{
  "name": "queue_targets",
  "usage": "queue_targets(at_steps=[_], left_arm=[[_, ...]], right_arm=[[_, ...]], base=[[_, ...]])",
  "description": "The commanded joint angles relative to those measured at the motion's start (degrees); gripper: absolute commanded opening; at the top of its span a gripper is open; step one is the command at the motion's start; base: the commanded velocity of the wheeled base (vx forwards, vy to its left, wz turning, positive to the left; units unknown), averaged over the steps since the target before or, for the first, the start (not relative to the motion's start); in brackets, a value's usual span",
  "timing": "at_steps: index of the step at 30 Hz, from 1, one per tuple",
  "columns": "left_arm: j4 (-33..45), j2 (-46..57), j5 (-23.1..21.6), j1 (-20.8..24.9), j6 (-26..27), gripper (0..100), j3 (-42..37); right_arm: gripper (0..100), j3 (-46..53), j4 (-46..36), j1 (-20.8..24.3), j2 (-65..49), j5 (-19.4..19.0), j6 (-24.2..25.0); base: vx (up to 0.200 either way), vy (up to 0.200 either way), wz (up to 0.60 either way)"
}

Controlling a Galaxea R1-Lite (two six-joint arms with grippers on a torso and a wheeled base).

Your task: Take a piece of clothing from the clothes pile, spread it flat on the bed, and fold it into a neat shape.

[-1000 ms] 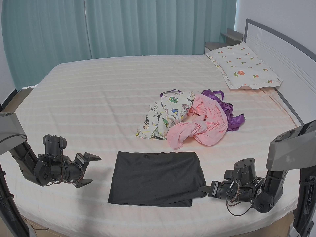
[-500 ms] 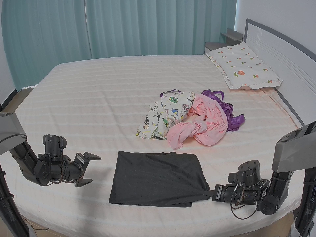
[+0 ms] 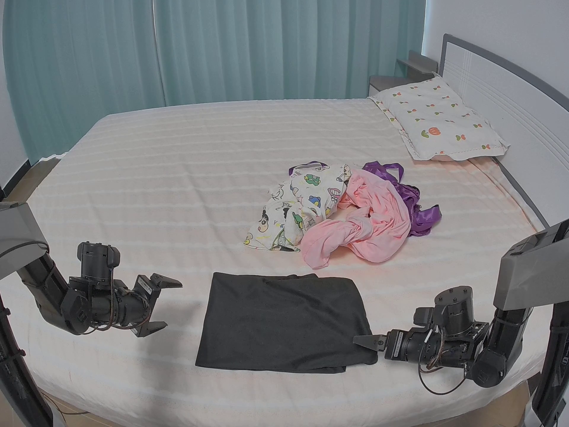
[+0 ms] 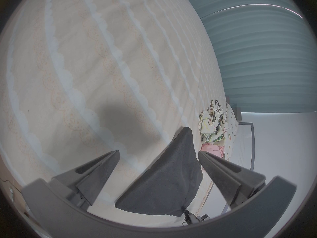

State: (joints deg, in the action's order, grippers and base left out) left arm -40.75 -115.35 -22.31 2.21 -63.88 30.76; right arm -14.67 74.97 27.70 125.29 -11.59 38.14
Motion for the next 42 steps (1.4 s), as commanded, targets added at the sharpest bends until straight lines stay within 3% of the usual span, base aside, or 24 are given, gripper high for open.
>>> queue_targets(at_steps=[1,11,17,31,37,42], left_arm=[[0.0,-0.2,0.1,0.0,0.0,100,0.1],[0.0,-0.3,0.0,0.0,0.2,100,0.2],[0.0,-0.4,0.1,0.0,0.5,100,0.1],[0.0,-0.4,0.0,0.0,0.6,100,0.1],[0.0,-0.4,0.0,0.0,0.6,100,0.1],[0.0,-0.4,0.0,0.0,0.6,100,0.0]], right_arm=[[100,-0.3,0.2,-0.3,-0.1,0.1,0.0],[100,-2.6,1.1,-1.1,0.6,1.0,0.8],[100,-2.6,1.1,-1.1,0.7,1.0,0.8],[100,-1.2,0.5,-0.5,0.6,1.0,0.8],[100,2.6,0.3,-1.2,-0.6,1.3,-3.3],[100,2.9,0.3,-0.5,0.0,1.3,-3.7]], base=[[0.0,0.0,0.0],[0.0,0.0,0.0],[0.0,0.2,0.0],[0.0,0.0,0.0],[0.0,0.0,0.0],[0.0,0.0,0.0]])
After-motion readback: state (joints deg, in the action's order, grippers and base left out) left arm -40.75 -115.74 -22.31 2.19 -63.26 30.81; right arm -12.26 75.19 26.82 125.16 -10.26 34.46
